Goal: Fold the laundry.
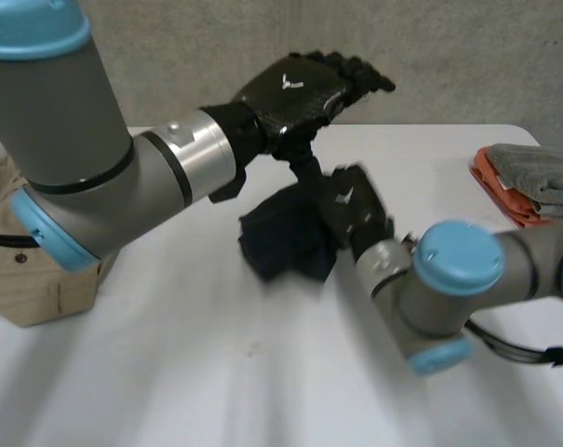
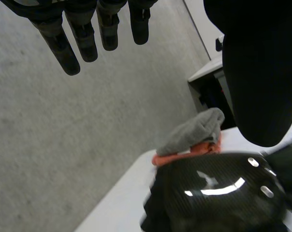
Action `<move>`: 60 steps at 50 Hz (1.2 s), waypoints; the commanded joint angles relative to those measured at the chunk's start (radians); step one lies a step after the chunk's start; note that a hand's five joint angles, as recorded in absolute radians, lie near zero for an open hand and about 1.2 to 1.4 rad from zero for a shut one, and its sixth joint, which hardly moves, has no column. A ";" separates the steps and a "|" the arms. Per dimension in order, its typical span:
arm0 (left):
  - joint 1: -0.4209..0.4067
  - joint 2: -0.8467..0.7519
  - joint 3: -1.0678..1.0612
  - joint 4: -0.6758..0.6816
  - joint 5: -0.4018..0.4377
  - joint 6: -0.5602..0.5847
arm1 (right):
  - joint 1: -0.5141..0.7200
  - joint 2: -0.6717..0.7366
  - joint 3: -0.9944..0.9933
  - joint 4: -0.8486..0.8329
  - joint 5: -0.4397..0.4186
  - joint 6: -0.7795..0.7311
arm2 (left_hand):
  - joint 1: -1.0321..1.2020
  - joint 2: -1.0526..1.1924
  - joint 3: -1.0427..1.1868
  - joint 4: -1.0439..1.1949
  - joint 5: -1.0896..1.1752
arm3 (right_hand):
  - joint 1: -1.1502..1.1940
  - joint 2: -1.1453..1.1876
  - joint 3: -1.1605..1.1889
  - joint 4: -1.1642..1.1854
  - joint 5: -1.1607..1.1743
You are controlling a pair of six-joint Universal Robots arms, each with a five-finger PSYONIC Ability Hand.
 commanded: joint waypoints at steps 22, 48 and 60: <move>0.000 0.083 0.013 0.107 0.001 -0.153 | -0.766 0.164 -0.504 0.011 -0.327 0.222 | 0.016 -0.001 -0.014 -0.008 -0.027 | 0.418 0.244 0.242 0.210 0.300; -0.005 0.072 -0.007 0.106 0.000 -0.152 | -0.974 -0.054 -0.277 0.255 -0.470 0.219 | 0.022 0.005 -0.008 -0.002 -0.021 | -0.803 -0.978 -0.980 -1.012 -0.922; -0.019 0.089 -0.004 0.109 -0.009 -0.156 | -1.096 -0.225 -0.374 0.710 -0.190 -0.126 | 0.022 0.005 -0.008 -0.002 -0.021 | -0.803 -0.978 -0.980 -1.012 -0.922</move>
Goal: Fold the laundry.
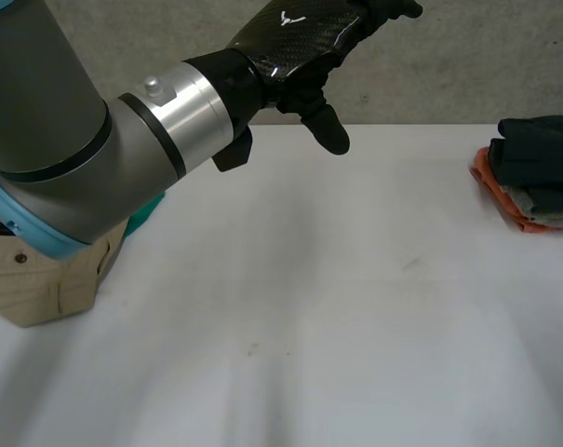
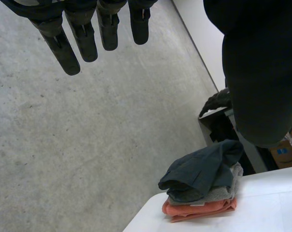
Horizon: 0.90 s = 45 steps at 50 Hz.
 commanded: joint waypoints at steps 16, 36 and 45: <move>0.310 0.102 0.028 -0.028 -0.467 0.305 | 0.370 -0.400 0.422 -0.445 0.072 -0.305 | 0.002 -0.016 -0.029 -0.022 -0.042 | -0.050 -0.040 -0.034 -0.032 -0.046; 0.655 -0.522 -0.065 0.180 -0.476 0.856 | 0.663 -0.297 0.751 -0.418 0.118 -0.386 | -0.004 -0.021 -0.035 -0.028 -0.048 | -0.050 -0.040 -0.034 -0.032 -0.046; 0.649 -0.508 -0.046 0.208 -0.418 0.815 | 0.651 -0.307 0.791 -0.419 0.124 -0.399 | 1.216 1.199 1.186 1.193 1.173 | -0.050 -0.040 -0.034 -0.032 -0.046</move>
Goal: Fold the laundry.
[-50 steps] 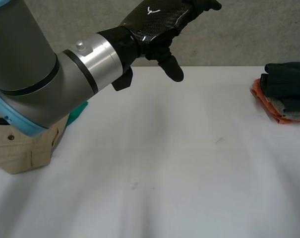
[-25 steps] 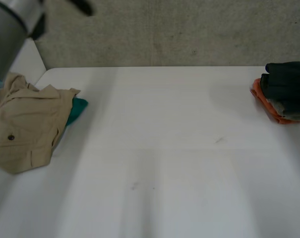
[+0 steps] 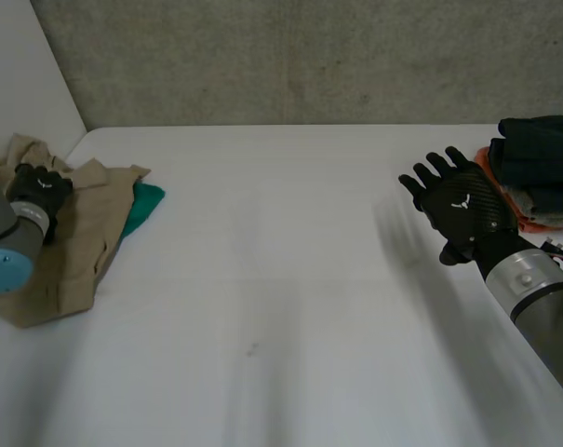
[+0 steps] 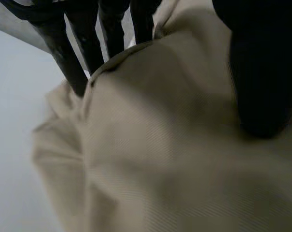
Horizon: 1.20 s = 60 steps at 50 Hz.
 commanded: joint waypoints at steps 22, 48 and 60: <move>-0.581 0.597 -0.271 0.046 0.064 -0.623 | -0.011 -0.123 0.029 0.022 0.028 0.004 | 0.812 0.822 0.817 0.817 0.827 | -0.050 -0.040 -0.034 -0.032 -0.046; -0.603 0.543 -0.256 -0.147 0.000 -0.824 | 0.003 -0.111 -0.141 0.543 0.156 0.323 | -0.309 -0.299 -0.304 -0.304 -0.295 | -0.050 -0.040 -0.034 -0.032 -0.046; -0.322 0.549 -0.316 -0.140 0.108 -0.551 | 0.299 -0.036 -0.241 0.450 0.185 0.332 | -0.312 -0.302 -0.307 -0.307 -0.297 | -0.050 -0.040 -0.034 -0.032 -0.046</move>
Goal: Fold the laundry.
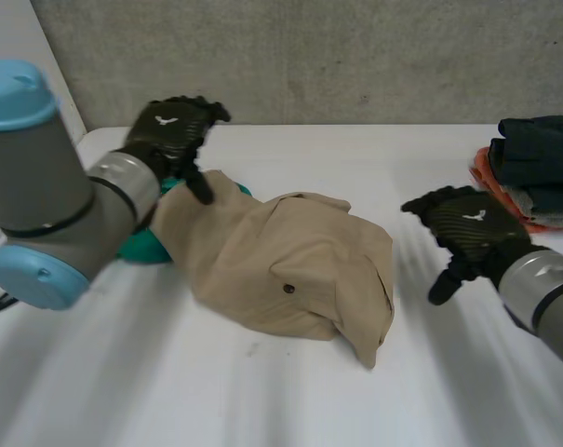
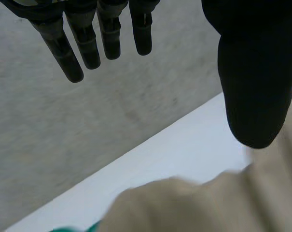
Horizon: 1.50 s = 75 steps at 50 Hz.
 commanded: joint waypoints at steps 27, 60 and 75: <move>0.347 -0.364 0.052 0.097 0.232 0.379 | 0.428 0.475 -0.378 -0.201 0.369 -0.233 | -0.011 -0.008 -0.001 -0.004 0.008 | 1.171 1.181 1.188 1.190 1.176; 0.456 -0.321 0.247 0.402 -0.221 0.505 | 0.268 0.257 -0.111 -0.245 0.322 -0.279 | 0.066 0.069 0.075 0.073 0.085 | 1.171 1.181 1.188 1.190 1.176; 0.251 -0.117 -0.081 0.379 -0.079 0.493 | 0.270 0.146 -0.066 -0.245 0.236 -0.279 | -0.117 -0.114 -0.108 -0.111 -0.098 | 1.171 1.181 1.188 1.190 1.176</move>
